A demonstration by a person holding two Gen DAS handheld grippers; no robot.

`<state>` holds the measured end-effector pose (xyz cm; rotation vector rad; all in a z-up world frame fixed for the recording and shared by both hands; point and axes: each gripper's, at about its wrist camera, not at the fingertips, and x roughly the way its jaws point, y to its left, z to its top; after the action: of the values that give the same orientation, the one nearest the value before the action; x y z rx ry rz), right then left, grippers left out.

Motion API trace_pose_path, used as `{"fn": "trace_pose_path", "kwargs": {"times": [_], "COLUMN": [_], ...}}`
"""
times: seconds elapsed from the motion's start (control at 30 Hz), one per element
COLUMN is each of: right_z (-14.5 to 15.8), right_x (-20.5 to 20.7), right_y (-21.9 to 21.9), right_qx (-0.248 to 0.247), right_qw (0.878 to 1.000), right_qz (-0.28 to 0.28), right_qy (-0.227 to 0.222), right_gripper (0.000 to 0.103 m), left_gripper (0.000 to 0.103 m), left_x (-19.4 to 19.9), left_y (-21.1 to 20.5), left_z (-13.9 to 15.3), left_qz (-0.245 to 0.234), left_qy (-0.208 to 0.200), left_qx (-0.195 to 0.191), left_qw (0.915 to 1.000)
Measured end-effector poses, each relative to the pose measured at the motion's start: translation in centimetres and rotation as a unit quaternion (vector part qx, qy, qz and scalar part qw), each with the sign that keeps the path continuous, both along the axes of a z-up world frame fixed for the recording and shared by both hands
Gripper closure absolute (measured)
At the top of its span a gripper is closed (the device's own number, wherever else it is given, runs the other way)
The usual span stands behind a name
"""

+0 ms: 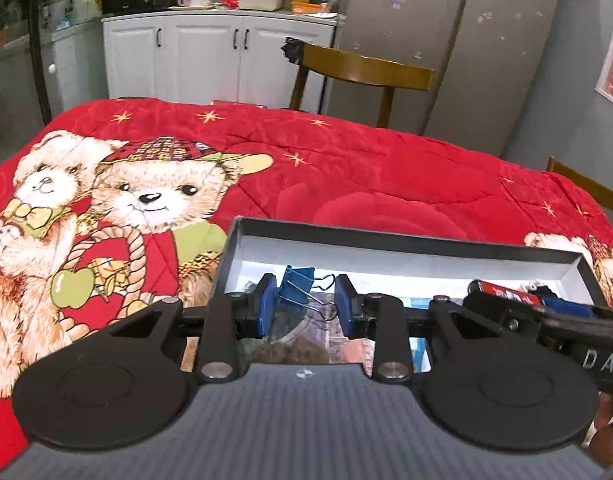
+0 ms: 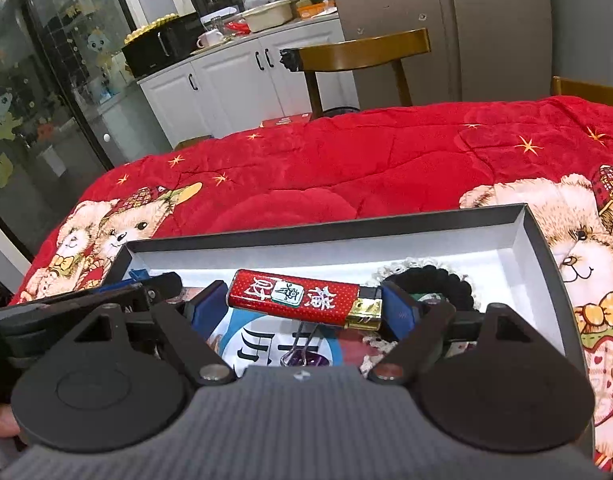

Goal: Organize objects
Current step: 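Carry the binder clip and red lighter with both grippers over the box, then open both grippers to drop the binder clip and lighter into the box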

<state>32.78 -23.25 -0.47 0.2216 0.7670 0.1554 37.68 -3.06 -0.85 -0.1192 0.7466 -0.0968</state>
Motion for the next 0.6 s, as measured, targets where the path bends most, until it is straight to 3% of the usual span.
{"fn": "trace_pose_path", "kwargs": {"times": [0.33,0.47,0.53,0.6], "right_z": [-0.45,-0.32,-0.27,-0.28], "right_x": [-0.04,-0.05,-0.05,0.00], "right_y": [0.78,0.26,0.18,0.13], "right_qx": [-0.037,-0.022,-0.015,-0.007], "right_qw": [0.999,1.000,1.000,1.000], "right_qz": [-0.006,-0.005,-0.001,0.009], "right_qy": [0.004,0.006,0.005,0.005], "right_gripper": [0.020,0.019,0.012,0.012], "left_gripper": [0.065,0.065,0.064,0.059], "left_x": [0.04,0.06,0.03,0.06], "left_y": [-0.07,0.30,0.45,0.57], "left_z": [-0.11,-0.12,-0.06,0.08], "left_qz": [-0.001,0.001,-0.002,-0.005], "left_qy": [-0.001,-0.001,0.002,0.009], "left_qx": [-0.001,-0.017,-0.025,-0.033], "left_qw": [1.0000,0.9998,0.9997,0.9994]}}
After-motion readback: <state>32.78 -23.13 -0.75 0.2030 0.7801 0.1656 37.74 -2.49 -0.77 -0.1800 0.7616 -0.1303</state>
